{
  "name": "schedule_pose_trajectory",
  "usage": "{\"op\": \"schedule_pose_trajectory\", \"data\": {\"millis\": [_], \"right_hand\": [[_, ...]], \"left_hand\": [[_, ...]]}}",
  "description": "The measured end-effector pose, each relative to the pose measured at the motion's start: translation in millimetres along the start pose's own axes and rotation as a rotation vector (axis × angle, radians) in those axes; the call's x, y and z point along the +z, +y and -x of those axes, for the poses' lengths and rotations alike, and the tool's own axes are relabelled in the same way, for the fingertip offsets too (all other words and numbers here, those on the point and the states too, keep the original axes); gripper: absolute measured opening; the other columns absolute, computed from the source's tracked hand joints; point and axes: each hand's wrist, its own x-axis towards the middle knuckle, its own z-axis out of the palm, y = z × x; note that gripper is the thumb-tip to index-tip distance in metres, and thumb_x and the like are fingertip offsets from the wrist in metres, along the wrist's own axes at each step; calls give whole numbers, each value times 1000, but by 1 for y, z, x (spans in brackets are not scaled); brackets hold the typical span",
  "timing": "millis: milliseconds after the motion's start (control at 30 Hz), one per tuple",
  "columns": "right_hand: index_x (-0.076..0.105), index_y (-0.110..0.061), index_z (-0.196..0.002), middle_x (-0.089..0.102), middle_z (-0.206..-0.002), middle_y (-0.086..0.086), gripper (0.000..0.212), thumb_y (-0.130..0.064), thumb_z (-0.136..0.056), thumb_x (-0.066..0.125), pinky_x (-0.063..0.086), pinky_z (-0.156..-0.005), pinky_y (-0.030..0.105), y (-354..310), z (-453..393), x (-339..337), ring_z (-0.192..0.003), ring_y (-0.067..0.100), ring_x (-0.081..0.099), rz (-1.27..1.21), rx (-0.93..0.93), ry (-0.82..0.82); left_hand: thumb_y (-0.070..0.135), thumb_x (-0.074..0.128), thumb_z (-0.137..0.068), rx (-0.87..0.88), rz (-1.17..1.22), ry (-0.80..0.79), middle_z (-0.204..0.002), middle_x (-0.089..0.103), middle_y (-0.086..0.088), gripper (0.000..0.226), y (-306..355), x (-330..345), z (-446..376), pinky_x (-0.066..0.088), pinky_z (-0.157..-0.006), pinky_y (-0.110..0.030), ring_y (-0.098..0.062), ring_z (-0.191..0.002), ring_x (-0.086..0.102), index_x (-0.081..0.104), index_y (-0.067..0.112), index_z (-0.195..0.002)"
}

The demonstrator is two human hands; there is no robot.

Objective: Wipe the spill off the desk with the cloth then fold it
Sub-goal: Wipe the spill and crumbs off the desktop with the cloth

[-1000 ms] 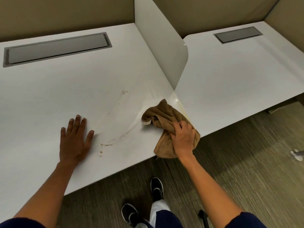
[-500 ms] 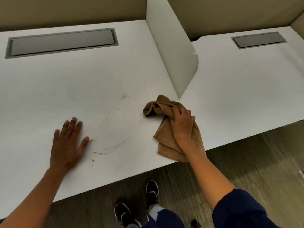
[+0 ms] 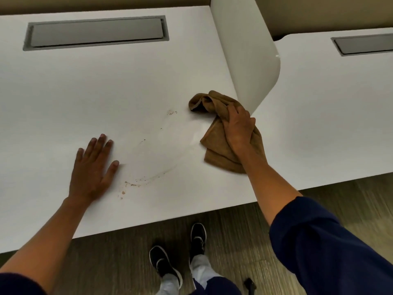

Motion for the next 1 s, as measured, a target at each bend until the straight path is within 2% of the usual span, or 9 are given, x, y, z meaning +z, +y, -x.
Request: {"op": "schedule_pose_trajectory", "data": {"millis": [100,200,300,467,567,667,867,1000], "right_hand": [[58,-20,-123,63,-121,7,35,-43,-100,45,42,-97,40,3,14,-3,-108,27,58,-56,-24,32],[64,-13,-115,66,-103,12,34,-39,-99,50,48,-85,42,5,41,-5,-94,31,61,-37,-60,49],[64,-10,-112,64,-98,14,34,-38,-97,52,48,-76,44,6,76,-11,-87,31,60,-20,-45,-8],[64,-12,-110,63,-94,11,29,-36,-96,55,48,-71,43,1,145,-22,-81,28,58,-30,-39,-54],[66,-11,-106,63,-91,11,25,-32,-92,62,49,-70,43,-2,179,-23,-78,29,58,-31,-41,-43],[67,-11,-106,64,-92,11,26,-31,-89,67,48,-69,43,-5,189,-23,-79,29,58,-31,-44,-42],[66,-11,-105,64,-91,11,25,-31,-90,66,48,-67,42,-6,176,-16,-77,29,58,18,-61,40],[63,-10,-110,64,-98,12,26,-30,-94,61,49,-78,45,-8,151,-8,-86,31,60,36,-25,54]], "left_hand": [[57,20,-98,-1,12,4,-167,4,8,68,0,0,0,4,-122,-43,-12,-154,0,16,25,-158],[57,19,-98,0,11,2,-167,3,8,68,0,0,1,2,-122,-41,-11,-154,-1,16,25,-158],[57,18,-98,4,5,-5,-167,3,8,69,1,-2,1,1,-122,-40,-11,-154,-1,16,25,-158],[61,16,-97,0,-14,-12,-167,3,8,71,0,-1,1,-17,-116,-21,-11,-153,-2,15,25,-158],[61,16,-97,-9,-11,-8,-167,6,6,71,3,-2,1,-19,-114,-18,-12,-153,1,18,24,-158],[61,16,-96,-10,2,-1,-167,7,5,72,4,-2,2,-15,-115,-22,-14,-154,2,19,23,-158],[60,16,-96,-3,11,16,-167,3,6,73,1,1,1,0,-122,-41,-15,-154,1,17,22,-158],[60,17,-96,-28,22,33,-167,6,4,74,2,1,1,4,-122,-47,-19,-154,4,19,20,-158]]}}
